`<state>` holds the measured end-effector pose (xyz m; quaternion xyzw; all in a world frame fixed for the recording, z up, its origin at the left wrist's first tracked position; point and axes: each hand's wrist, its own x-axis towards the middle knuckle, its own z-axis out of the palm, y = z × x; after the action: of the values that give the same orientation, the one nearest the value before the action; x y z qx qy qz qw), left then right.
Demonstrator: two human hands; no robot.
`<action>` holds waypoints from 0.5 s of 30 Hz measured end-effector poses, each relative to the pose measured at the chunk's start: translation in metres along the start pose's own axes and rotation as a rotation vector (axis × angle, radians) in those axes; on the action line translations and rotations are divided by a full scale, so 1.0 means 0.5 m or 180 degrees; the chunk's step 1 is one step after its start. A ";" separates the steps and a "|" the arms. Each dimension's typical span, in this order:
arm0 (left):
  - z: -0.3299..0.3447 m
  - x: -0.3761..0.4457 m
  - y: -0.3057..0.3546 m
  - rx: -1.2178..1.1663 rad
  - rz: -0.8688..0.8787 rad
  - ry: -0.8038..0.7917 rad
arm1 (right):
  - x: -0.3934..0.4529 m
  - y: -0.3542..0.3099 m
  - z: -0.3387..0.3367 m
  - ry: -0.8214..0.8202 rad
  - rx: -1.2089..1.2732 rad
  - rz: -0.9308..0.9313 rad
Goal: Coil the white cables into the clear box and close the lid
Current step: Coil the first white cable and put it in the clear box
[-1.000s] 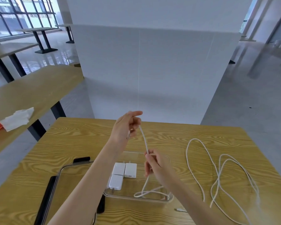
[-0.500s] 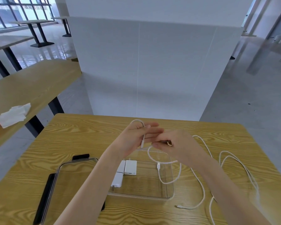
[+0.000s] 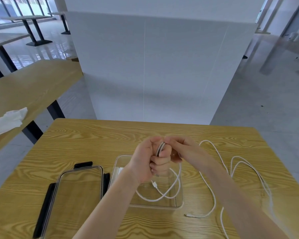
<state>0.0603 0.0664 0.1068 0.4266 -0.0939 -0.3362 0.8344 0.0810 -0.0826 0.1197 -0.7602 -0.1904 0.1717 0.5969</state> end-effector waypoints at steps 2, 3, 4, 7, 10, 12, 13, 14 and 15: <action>-0.004 0.006 -0.010 -0.0022 0.0048 0.0371 | 0.007 0.012 0.008 0.0214 -0.0084 0.0061; -0.005 0.009 -0.015 0.0071 0.0071 0.0597 | 0.010 0.014 0.009 0.0305 -0.0165 0.0071; -0.005 0.011 -0.019 0.0219 0.0091 0.0819 | 0.013 0.014 0.008 0.0384 -0.0205 0.0078; -0.002 0.008 -0.016 0.0590 0.0234 0.1272 | 0.021 0.011 -0.004 0.0604 -0.0209 0.0127; -0.005 0.006 -0.004 0.0274 0.0363 0.1122 | 0.028 0.016 -0.008 0.0622 -0.0043 0.0114; -0.005 0.008 0.004 -0.0347 0.0422 0.0861 | 0.029 0.026 0.002 0.0720 0.0091 0.0059; -0.007 0.010 0.009 -0.0758 0.0441 0.0703 | 0.028 0.034 0.011 0.0785 0.0122 0.0062; -0.009 0.012 0.014 -0.1177 0.0455 0.0541 | 0.025 0.044 0.022 0.0816 0.0154 0.0085; -0.013 0.013 0.018 -0.1533 0.0468 0.0392 | 0.021 0.055 0.035 0.0790 0.0199 0.0134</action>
<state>0.0724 0.0699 0.1088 0.2272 0.0090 -0.2607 0.9383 0.0838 -0.0688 0.0888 -0.7604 -0.0936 0.0946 0.6356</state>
